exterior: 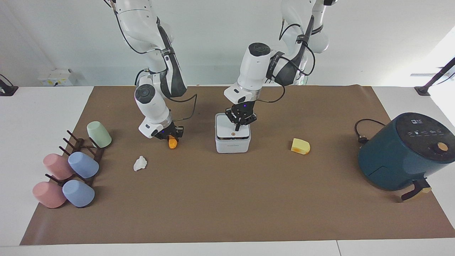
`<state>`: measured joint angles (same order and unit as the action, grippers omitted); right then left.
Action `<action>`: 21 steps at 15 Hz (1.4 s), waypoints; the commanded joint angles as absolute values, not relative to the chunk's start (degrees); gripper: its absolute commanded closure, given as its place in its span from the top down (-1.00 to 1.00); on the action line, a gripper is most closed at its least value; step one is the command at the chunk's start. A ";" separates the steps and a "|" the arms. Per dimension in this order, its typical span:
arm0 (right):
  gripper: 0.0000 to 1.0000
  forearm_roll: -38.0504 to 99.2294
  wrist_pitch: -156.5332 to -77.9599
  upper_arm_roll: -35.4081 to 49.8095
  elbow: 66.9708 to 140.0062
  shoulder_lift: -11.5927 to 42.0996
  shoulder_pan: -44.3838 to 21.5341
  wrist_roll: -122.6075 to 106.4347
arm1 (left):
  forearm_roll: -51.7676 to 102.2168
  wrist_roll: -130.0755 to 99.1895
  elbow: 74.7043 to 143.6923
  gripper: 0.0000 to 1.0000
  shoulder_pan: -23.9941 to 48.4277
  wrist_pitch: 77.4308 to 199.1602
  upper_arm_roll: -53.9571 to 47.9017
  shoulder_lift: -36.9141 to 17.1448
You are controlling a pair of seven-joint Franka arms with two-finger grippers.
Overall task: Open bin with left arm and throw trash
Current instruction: 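Open the lid with the left gripper while the right gripper grasps the carrot, then withdraw the left gripper while the right gripper carries the carrot over the bin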
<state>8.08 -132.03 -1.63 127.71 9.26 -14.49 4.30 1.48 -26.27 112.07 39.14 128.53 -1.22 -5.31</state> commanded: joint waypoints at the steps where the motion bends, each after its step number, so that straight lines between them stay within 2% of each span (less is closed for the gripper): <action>1: -1.00 9.49 -125.88 -1.67 122.98 8.70 -13.62 2.90 | 0.88 -26.10 115.05 -1.00 37.10 120.79 -0.70 0.86; 5: -1.00 9.49 -117.10 -1.67 113.15 9.14 -13.45 4.30 | 0.88 -26.02 115.22 -1.00 29.29 109.80 -0.62 6.67; 6: -1.00 9.49 -114.03 -1.67 109.55 9.49 -13.45 6.48 | 0.88 -25.41 115.14 -0.25 27.09 108.30 -0.62 7.11; 7: -1.00 9.49 -111.47 -1.67 106.21 10.28 -14.14 8.77 | 0.88 -23.05 114.96 0.41 25.16 107.59 -0.62 7.29; 8: -1.00 9.49 -109.71 -1.50 102.60 11.59 -14.50 11.49 | 0.88 -20.16 114.87 0.88 23.22 107.49 -0.44 7.29; 9: -1.00 9.49 -107.69 -1.15 98.83 12.82 -14.76 14.30 | 0.88 -17.52 114.79 1.00 21.03 107.40 -0.44 7.29; 11: -1.00 9.67 -104.43 -0.70 92.66 15.02 -16.51 19.66 | 0.88 -13.90 114.09 1.00 16.81 107.40 -0.35 7.21; 13: -1.00 10.80 -105.37 -0.18 90.71 15.82 -20.02 28.25 | 0.88 -9.69 112.68 1.00 12.94 107.31 -0.44 6.86; 16: -1.00 13.00 -113.61 -0.09 91.40 16.69 -25.12 39.26 | 0.88 -5.73 108.56 1.00 8.45 105.12 -0.35 6.24; 18: -1.00 14.85 -119.42 -0.09 93.50 16.79 -27.59 42.79 | 0.88 -4.05 103.39 1.00 6.95 102.15 -0.35 3.79; 21: -1.00 14.94 -123.30 -0.09 97.54 15.83 -31.37 43.15 | 0.79 -3.96 97.14 1.00 6.59 100.03 -0.35 0.80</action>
<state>13.57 -120.30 0.11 93.90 17.22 -30.11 42.67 1.47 -4.61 103.33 7.07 103.20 0.16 4.56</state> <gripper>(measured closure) 0.626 0.000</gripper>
